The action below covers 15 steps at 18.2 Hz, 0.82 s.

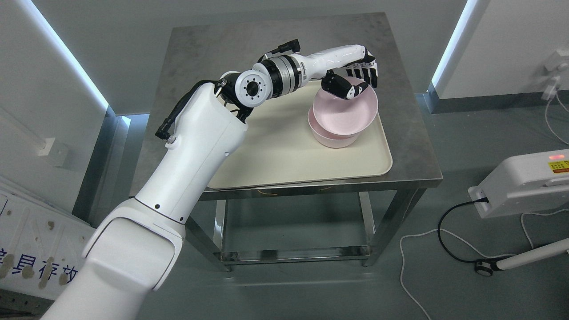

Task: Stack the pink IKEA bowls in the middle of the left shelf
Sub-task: 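Lift the pink bowl and lower it into the other pink bowl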

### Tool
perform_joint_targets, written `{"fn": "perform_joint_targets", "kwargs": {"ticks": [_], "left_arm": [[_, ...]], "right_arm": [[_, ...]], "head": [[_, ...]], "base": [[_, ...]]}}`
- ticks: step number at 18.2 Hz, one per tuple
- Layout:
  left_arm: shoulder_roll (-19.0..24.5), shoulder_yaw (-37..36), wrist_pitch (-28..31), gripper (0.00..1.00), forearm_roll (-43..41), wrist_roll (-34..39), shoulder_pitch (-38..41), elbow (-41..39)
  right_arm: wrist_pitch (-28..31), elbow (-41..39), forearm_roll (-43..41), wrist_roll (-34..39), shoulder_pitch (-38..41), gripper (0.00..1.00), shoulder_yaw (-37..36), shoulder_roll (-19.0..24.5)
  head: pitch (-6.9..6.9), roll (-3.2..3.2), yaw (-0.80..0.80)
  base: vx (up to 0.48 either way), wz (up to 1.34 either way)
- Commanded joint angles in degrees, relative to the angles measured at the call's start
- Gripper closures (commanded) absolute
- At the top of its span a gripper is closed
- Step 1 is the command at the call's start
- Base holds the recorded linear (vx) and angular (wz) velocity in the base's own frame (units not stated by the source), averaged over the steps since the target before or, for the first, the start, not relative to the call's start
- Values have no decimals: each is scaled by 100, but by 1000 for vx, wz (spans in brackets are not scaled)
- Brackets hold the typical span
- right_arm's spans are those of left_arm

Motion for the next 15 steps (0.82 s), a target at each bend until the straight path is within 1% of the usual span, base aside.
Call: {"fn": "perform_joint_targets", "kwargs": {"ticks": [1,2,4,5,7,8,9,10,11,12,13,15], "left_arm": [[55,132,0,76,-15,15,43,244],[55,185,9,69,-7,24,35,244],[55,378,1,67,-7,24,34,244],[55,536,9,58,-6,24,43,210],[55,913,-17,37,46,24,69,87],[55,1298,-87,29,64,59,209,-157],[55,1850,-279,21,116,68,463,-638],[55,2056,-437,17,221,68,657,-974],[55,2240,-500,15,535,59,946,-1421],[55,2434,-492,15,1087,24,1340,-1878],[55,2470,-526,16,1492,-2,1762,-2239],[55,2462,-606,16,1540,-11,2413,-2698]], "right_arm": [[4,-100,-9,-2,0,0,-26,-100],[4,-100,-9,-2,0,0,-26,-100],[4,-100,-9,-2,0,0,-26,-100],[4,-100,-9,-2,0,0,-26,-100],[4,-100,-9,-2,0,0,-26,-100],[4,-100,-9,-2,0,0,-26,-100],[4,-100,-9,-2,0,0,-26,-100],[4,-100,-9,-2,0,0,-26,-100],[4,-100,-9,-2,0,0,-26,-100],[4,-100,-9,-2,0,0,-26,-100],[4,-100,-9,-2,0,0,-26,-100],[4,-100,-9,-2,0,0,-26,-100]], "head": [[0,0,0],[0,0,0],[0,0,0],[0,0,0],[0,0,0],[0,0,0],[0,0,0],[0,0,0],[0,0,0],[0,0,0],[0,0,0],[0,0,0]], "base": [[0,0],[0,0],[0,0],[0,0],[0,0],[0,0],[0,0],[0,0],[0,0],[0,0],[0,0],[0,0]]}}
